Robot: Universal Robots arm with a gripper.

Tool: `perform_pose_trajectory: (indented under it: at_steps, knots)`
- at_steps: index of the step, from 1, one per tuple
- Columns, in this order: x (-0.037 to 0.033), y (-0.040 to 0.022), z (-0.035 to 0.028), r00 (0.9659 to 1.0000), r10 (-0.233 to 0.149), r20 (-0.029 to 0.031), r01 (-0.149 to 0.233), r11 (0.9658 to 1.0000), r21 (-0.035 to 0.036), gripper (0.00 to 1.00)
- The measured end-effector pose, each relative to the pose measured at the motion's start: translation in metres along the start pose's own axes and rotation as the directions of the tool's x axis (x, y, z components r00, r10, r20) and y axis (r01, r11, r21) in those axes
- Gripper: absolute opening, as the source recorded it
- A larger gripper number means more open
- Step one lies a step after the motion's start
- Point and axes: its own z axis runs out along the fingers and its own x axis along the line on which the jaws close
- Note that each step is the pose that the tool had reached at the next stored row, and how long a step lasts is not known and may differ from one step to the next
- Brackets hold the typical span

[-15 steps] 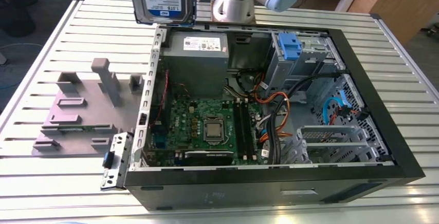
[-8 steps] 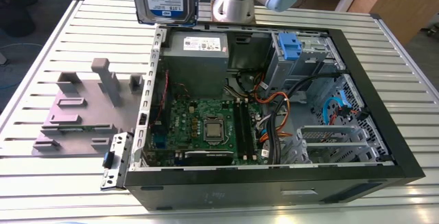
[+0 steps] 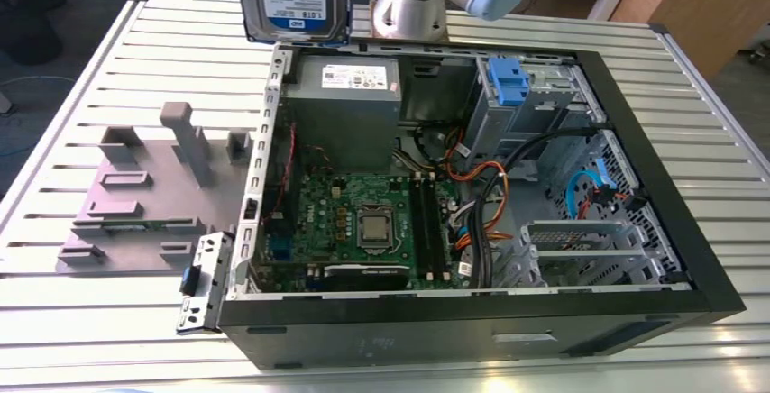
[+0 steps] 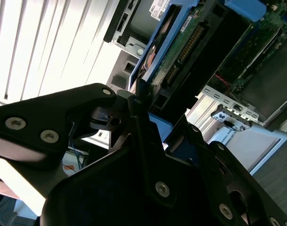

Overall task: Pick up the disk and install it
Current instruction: 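Pick up the disk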

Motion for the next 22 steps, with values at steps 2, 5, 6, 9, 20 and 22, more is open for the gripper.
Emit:
perform_pose_trajectory:
  at_steps: [2, 5, 6, 9, 20, 22]
  knots:
    - [0.0, -0.001, 0.0, 1.0, 0.0, 0.0, 0.0, 1.0, -0.0001, 0.37]
    - [-0.0001, -0.0025, 0.0, 1.0, 0.0, 0.0, 0.0, 1.0, -0.0001, 0.37]
    - [-0.0001, -0.003, 0.0, 1.0, 0.0, 0.0, 0.0, 1.0, -0.0001, 0.37]
    - [-0.0001, -0.0046, -0.0001, 1.0, 0.0, 0.0, 0.0, 1.0, -0.0002, 0.37]
    - [-0.0002, -0.01, -0.0001, 1.0, 0.0, 0.0, 0.0, 1.0, -0.0005, 0.37]
    - [-0.0002, -0.011, -0.0001, 1.0, 0.0, 0.0, 0.0, 1.0, -0.0005, 0.37]
